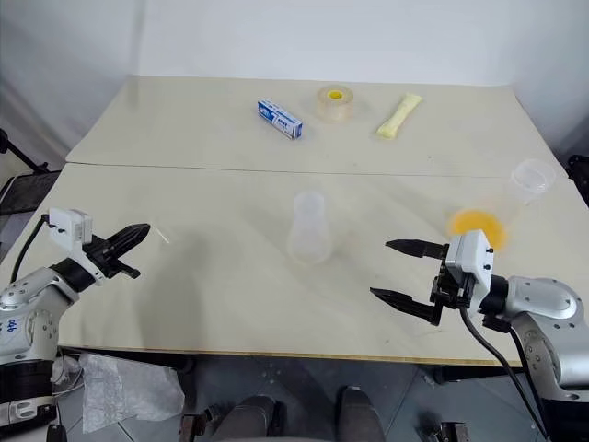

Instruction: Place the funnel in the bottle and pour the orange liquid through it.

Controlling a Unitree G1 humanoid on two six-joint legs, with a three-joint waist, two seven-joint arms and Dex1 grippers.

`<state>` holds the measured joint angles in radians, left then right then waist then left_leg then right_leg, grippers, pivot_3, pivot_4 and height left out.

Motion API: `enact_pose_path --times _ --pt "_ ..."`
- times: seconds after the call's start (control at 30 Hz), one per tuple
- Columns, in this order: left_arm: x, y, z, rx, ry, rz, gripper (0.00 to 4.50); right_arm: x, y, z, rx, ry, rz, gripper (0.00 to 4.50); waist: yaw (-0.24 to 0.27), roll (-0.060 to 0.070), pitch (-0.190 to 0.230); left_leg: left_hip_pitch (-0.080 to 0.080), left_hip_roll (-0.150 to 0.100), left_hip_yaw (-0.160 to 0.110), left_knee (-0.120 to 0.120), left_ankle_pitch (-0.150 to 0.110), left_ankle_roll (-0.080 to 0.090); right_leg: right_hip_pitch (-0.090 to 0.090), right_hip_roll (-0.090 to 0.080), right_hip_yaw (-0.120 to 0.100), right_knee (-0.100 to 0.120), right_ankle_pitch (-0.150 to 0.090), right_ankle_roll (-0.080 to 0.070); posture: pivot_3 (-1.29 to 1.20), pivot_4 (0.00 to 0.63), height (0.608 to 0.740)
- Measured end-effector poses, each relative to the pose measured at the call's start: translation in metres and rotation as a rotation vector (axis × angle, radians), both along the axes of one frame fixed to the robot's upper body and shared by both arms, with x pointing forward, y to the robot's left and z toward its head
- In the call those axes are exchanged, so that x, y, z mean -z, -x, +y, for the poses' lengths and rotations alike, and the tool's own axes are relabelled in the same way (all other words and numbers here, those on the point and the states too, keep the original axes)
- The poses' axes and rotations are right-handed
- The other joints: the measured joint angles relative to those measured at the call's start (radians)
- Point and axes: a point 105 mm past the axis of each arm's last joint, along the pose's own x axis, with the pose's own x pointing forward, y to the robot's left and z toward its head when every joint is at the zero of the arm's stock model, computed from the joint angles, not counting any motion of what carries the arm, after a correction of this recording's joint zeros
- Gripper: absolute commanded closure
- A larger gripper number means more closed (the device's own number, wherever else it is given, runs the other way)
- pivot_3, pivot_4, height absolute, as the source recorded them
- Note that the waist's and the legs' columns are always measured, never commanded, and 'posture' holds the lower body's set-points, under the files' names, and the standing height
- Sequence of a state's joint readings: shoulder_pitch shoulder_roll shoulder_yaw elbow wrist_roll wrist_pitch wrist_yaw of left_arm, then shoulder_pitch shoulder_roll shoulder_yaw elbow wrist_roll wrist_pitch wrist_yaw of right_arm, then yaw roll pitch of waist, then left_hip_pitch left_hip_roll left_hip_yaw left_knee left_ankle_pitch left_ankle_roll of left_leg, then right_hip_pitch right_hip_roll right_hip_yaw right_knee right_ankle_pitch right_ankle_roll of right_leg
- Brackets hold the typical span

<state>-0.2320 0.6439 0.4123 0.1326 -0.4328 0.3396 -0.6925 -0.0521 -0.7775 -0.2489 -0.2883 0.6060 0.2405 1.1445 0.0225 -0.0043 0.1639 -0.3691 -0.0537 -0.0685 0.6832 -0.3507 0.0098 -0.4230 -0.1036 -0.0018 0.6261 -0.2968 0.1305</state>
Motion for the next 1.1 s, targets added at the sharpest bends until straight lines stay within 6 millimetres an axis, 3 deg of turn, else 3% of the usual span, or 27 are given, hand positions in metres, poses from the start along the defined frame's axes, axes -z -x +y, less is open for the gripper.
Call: enact_pose_path --times 0.03,0.17,0.37,0.47,0.53,0.7,0.93,1.1 --pt "0.000 0.002 -0.002 0.008 -0.007 -0.001 4.49 0.001 0.000 0.000 0.001 0.000 0.003 0.00 0.000 0.000 0.000 0.000 0.000 0.000 0.000 0.000 0.000 0.000 0.000 0.001 0.000 0.000 0.000 0.00 0.150 0.740" --pt "0.000 0.015 -0.012 0.036 -0.013 -0.011 3.68 0.006 0.002 -0.002 0.008 0.000 0.026 0.00 -0.001 0.000 0.000 0.000 0.000 0.000 0.000 0.000 0.000 0.000 0.000 0.004 0.000 0.000 0.000 0.00 0.150 0.740" --pt "0.013 0.036 -0.016 -0.027 -0.010 0.024 1.67 0.004 0.002 -0.002 0.000 0.011 0.035 0.00 0.000 0.000 0.000 0.000 0.001 0.000 0.000 0.000 0.000 0.000 0.000 0.005 -0.003 0.000 0.000 0.00 0.150 0.740" --pt "0.013 0.039 -0.008 -0.079 -0.009 0.021 0.67 -0.002 -0.002 0.000 -0.021 0.011 0.017 0.00 0.001 0.000 0.000 0.000 0.001 0.000 0.000 0.000 0.000 0.000 0.000 0.005 -0.003 0.000 0.000 0.00 0.150 0.740" --pt "0.011 0.039 -0.014 -0.076 -0.004 0.003 0.02 -0.006 -0.005 0.001 -0.029 0.010 0.004 0.00 0.001 0.000 0.000 0.000 0.000 0.000 0.000 0.000 0.000 0.000 0.000 0.005 -0.003 0.000 0.000 0.00 0.150 0.740" --pt "0.014 0.033 -0.021 -0.119 0.012 -0.023 0.02 -0.008 -0.008 0.002 -0.048 0.013 0.006 0.00 0.003 0.000 0.000 0.000 0.000 0.000 0.000 0.000 0.000 0.000 0.000 0.004 -0.004 0.000 0.000 0.00 0.150 0.740" --pt "0.006 0.008 -0.035 -0.195 0.011 -0.110 0.02 -0.005 -0.008 0.001 -0.055 0.019 0.019 0.00 0.002 0.000 0.000 0.000 0.000 0.001 0.000 0.000 0.000 0.000 0.001 0.004 -0.003 0.000 0.000 0.00 0.150 0.740" --pt "0.009 -0.003 -0.033 -0.275 0.009 -0.118 0.02 -0.005 -0.008 0.001 -0.053 0.022 0.020 0.00 0.001 0.000 0.000 0.000 0.000 0.002 0.000 0.000 0.000 -0.001 0.002 0.003 -0.002 0.000 0.000 0.00 0.150 0.740"
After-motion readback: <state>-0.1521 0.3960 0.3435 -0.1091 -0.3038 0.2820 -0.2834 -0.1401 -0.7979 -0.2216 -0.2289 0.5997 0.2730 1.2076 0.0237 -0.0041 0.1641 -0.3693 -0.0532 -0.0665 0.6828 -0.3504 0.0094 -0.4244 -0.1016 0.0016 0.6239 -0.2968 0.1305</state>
